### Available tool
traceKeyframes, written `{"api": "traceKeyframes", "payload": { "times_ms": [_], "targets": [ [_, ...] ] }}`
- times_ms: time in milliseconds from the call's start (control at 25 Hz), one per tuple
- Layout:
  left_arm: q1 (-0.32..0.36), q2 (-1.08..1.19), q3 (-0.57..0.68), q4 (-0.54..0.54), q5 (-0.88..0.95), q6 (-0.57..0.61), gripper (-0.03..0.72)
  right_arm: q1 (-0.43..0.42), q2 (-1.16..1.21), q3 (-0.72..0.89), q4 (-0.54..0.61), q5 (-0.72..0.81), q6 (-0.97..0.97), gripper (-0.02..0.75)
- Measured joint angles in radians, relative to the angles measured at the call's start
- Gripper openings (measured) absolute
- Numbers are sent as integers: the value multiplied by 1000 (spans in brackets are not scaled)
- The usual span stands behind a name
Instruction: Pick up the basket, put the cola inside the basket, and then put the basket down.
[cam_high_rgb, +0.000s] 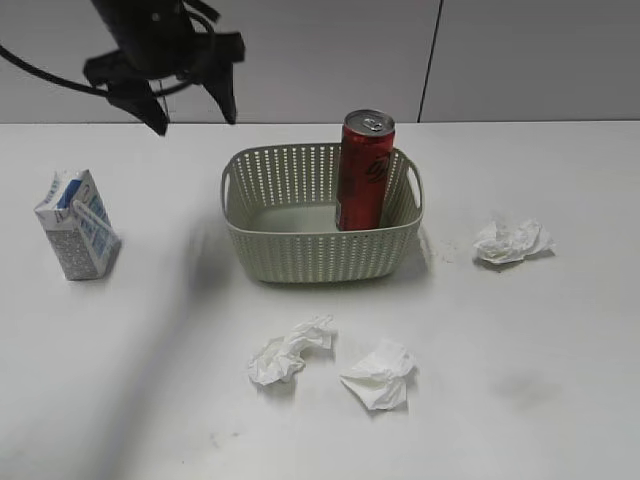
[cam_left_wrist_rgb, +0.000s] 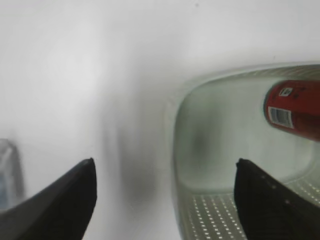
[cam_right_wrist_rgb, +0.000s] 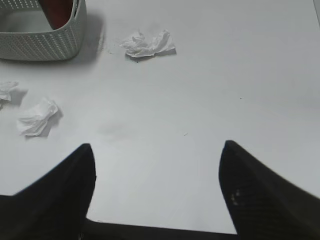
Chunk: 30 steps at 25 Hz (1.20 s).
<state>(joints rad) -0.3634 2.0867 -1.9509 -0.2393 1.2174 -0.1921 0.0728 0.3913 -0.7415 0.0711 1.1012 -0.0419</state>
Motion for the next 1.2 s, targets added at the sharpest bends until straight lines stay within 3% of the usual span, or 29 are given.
{"api": "traceKeyframes", "payload": {
  "times_ms": [280, 520, 720, 960, 1200],
  "targets": [
    [113, -150, 12, 115, -1, 51, 648, 0, -168, 222, -3, -147, 0, 594],
    [207, -282, 136, 157, 0, 65, 634, 0, -191, 300, -2, -186, 0, 594],
    [224, -446, 346, 183, 0, 117, 622, 0, -191, 306, 12, -179, 0, 594],
    [224, -702, 626, 303, 2, 133, 607, 0, -191, 330, 26, -156, 0, 594],
    [224, -982, 875, 312, 2, 133, 592, 0, -193, 330, 23, -156, -72, 594]
  ]
}}
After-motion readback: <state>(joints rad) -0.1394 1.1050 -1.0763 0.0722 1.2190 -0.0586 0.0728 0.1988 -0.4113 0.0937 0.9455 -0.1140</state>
